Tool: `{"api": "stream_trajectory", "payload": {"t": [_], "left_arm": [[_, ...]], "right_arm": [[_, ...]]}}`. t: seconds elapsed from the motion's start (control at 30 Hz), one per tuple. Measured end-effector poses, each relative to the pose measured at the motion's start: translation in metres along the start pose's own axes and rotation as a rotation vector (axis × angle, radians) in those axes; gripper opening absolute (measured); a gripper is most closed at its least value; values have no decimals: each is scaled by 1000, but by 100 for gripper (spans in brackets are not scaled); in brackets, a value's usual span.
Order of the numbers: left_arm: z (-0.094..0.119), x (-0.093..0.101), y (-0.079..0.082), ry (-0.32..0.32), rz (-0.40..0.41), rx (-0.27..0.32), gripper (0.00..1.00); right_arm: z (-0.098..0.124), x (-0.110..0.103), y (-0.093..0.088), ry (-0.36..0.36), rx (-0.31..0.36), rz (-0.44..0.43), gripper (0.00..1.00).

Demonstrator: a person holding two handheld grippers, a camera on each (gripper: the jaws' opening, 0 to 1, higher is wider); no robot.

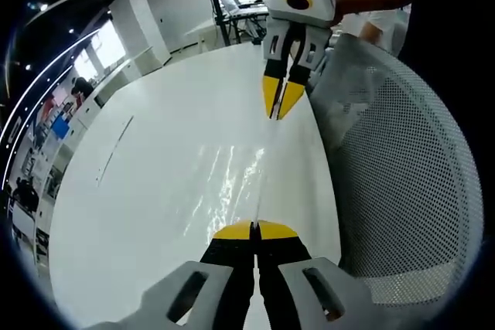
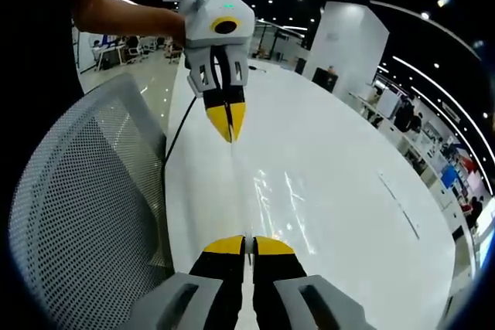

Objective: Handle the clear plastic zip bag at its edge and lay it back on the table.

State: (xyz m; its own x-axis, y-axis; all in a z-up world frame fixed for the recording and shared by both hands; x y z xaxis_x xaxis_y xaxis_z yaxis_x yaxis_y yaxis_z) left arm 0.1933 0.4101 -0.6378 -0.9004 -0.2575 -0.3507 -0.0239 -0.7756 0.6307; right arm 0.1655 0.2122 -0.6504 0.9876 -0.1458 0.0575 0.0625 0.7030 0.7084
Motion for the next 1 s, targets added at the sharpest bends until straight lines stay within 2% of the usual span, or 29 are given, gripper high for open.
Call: {"api": "stream_trajectory", "payload": {"t": [0.3, 0.5, 0.67, 0.87, 1.0], "left_arm": [[0, 6, 8, 5, -39, 19, 0], [-1, 6, 9, 2, -53, 28, 0], [-2, 8, 12, -5, -65, 31, 0], [-3, 7, 10, -9, -74, 31, 0], [-3, 8, 11, -12, -80, 28, 0]], "right_arm": [[-1, -1, -6, 29, -27, -54, 1], [4, 0, -12, 49, -33, -108, 11], [10, 0, -2, 77, 5, -134, 23], [17, 11, 16, 83, 41, -125, 24], [15, 18, 22, 86, 31, -104, 23]]}}
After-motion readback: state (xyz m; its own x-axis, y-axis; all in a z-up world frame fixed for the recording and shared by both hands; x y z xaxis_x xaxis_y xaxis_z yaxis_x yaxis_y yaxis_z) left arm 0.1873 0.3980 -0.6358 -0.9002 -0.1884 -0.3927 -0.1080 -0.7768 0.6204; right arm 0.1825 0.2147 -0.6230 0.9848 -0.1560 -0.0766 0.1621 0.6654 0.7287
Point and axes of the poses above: the point that each gripper's makers call its tool centre point, and the gripper's own axes: z roughly backward along the fingers, x roughly to its right, y roughly out of its top, the point moved 7 cm from there along z, roughly backward along the fingers, and after that the axes turned 13 degrees about y, right-handed, at the moved point
